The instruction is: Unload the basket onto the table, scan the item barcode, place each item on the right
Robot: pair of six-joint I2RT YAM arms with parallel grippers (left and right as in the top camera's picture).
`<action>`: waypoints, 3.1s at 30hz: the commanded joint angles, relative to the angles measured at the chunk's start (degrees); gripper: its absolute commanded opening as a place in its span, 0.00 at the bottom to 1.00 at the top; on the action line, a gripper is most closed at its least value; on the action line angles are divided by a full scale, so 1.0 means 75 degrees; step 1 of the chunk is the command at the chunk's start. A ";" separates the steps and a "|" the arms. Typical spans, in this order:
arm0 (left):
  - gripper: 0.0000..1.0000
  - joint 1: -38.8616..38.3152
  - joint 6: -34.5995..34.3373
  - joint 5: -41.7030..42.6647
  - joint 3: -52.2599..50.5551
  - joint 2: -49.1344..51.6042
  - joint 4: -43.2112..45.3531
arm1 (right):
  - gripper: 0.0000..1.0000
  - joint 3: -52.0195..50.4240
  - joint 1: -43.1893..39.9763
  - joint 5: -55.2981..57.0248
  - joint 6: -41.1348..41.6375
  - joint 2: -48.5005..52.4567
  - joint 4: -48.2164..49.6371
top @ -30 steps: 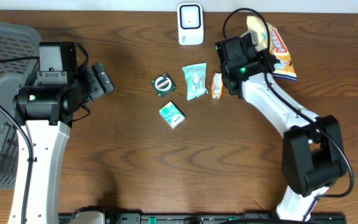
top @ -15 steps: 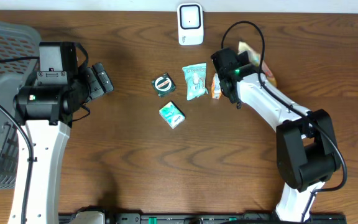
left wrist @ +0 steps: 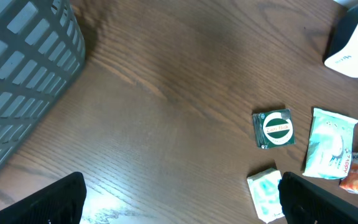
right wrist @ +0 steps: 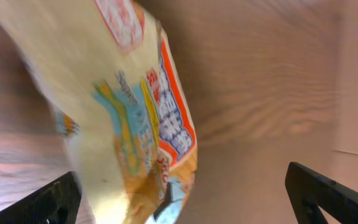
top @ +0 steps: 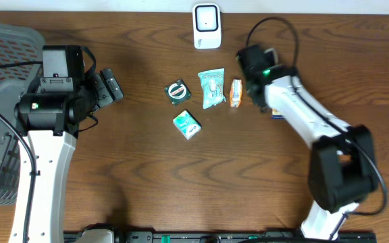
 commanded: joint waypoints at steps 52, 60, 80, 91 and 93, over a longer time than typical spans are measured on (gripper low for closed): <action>0.98 0.0035 0.0050 -0.0125 -0.0003 -0.0009 0.0006 | 0.01 0.1894 -0.0769 -0.6067 0.2363 0.0772 0.4715; 0.98 0.0035 0.0047 -0.0125 -0.0003 -0.0009 0.0006 | 0.02 0.2142 -0.0326 -0.5015 0.2425 0.1693 0.5190; 0.98 0.0035 0.0047 -0.0125 -0.0003 -0.0009 0.0006 | 0.01 0.2180 -0.0166 -0.4296 0.2314 0.2052 0.4138; 0.98 0.0035 0.0047 -0.0125 -0.0003 -0.0009 0.0006 | 0.01 0.3818 -0.0565 -0.4202 0.1996 0.1848 0.2270; 0.98 0.0035 0.0047 -0.0125 -0.0003 -0.0009 0.0006 | 0.01 0.4354 -0.0915 -0.3984 0.1993 0.1824 0.1562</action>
